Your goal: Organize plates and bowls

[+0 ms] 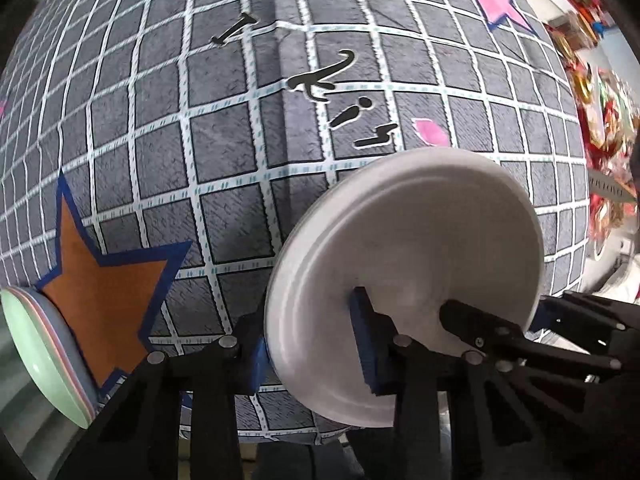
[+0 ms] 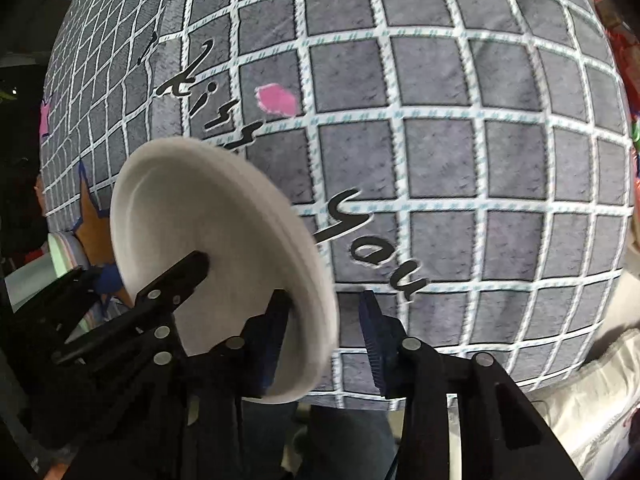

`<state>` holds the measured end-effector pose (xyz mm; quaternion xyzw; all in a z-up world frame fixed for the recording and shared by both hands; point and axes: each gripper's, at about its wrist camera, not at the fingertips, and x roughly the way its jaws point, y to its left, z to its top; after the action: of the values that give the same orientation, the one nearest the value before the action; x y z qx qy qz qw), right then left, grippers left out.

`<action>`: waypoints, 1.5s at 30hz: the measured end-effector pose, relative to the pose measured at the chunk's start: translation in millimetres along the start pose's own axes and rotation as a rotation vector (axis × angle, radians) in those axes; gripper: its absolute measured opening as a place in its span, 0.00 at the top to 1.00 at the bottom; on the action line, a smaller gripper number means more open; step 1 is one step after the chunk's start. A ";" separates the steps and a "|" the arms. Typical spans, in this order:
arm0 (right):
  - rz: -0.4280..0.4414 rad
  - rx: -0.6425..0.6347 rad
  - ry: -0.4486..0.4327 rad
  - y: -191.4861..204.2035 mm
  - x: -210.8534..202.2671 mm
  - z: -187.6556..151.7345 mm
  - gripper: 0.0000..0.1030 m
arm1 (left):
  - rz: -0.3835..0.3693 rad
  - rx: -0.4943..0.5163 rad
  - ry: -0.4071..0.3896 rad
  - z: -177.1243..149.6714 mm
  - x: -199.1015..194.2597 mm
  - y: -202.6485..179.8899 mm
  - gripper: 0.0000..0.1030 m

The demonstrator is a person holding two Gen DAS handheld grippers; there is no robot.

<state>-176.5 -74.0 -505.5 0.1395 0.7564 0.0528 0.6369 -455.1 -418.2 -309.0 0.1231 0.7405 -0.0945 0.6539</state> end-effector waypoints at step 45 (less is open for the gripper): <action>-0.049 -0.100 0.024 436.4 228.4 18.8 0.74 | -0.009 -0.042 -0.028 69.0 98.4 137.4 0.64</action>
<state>-129.7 404.7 -613.3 0.0882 0.7637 0.0765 0.6349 -359.1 -302.5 -412.4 0.1047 0.7336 -0.0836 0.6663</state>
